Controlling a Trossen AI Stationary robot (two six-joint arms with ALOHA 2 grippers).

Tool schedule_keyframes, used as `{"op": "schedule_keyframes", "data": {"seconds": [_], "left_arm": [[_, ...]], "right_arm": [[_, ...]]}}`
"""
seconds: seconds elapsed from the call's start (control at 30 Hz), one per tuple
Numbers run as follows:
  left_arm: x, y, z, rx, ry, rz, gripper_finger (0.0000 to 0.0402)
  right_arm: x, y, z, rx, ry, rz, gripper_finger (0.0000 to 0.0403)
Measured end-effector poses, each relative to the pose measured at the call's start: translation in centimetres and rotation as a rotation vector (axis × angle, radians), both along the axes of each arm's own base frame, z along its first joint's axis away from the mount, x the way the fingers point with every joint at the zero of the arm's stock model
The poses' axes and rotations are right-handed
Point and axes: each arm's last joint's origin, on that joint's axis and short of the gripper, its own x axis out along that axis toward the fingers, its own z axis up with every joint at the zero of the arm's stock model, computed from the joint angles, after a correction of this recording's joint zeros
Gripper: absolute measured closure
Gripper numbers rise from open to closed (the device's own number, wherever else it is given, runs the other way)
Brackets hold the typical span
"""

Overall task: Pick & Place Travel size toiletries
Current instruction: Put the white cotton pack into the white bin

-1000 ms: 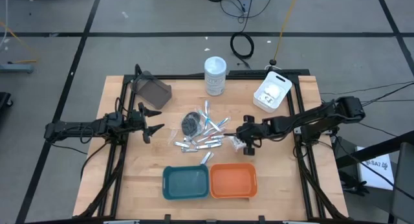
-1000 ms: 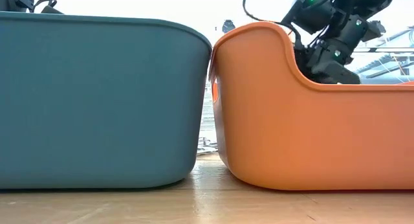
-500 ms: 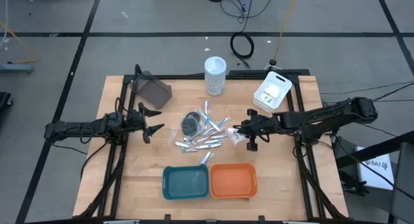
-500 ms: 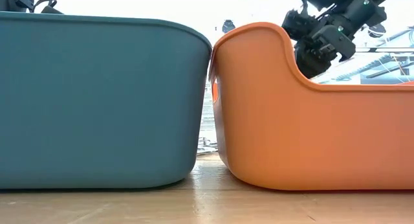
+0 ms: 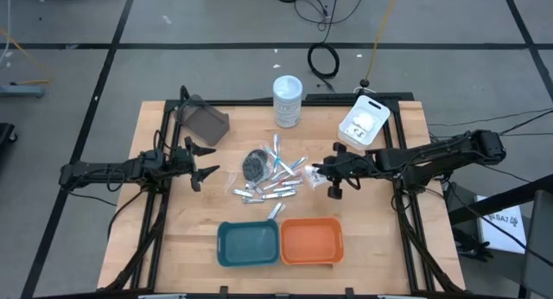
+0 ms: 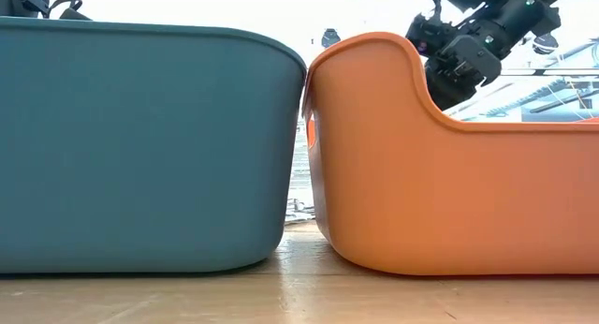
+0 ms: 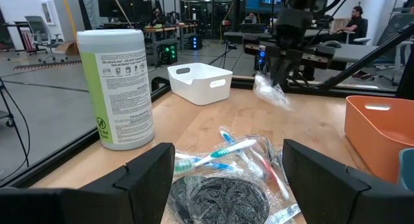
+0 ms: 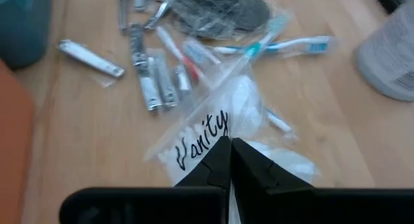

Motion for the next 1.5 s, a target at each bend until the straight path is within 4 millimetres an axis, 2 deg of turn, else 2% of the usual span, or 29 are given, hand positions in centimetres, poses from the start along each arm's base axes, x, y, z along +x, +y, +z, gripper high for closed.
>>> {"op": "schedule_keyframes", "data": {"seconds": [0.3, 0.63, 0.93, 1.27, 1.5], "left_arm": [[0.0, 0.0, 0.0, 0.000, 0.000, 0.000, 0.0121], [0.0, 0.0, 0.0, 0.000, 0.000, 0.001, 0.0121], [0.0, 0.0, 0.0, 0.000, 0.000, 0.000, 0.0121], [0.0, 0.0, 0.0, 0.000, 0.000, 0.000, 0.0121], [0.0, 0.0, 0.0, 0.000, 0.000, 0.000, 0.0121]], "right_arm": [[0.0, -0.2, 0.0, -0.032, -0.028, -0.075, 0.0403], [-1.0, -0.2, -3.3, -0.051, -0.219, -0.042, 0.0403], [-1.4, -0.3, -4.0, -0.058, -0.305, -0.058, 0.0403], [-2.2, -2.3, -2.9, -0.220, -0.346, -0.365, 0.0403], [-3.4, -3.3, -2.0, -0.406, -0.327, -0.628, 0.0403]]}}
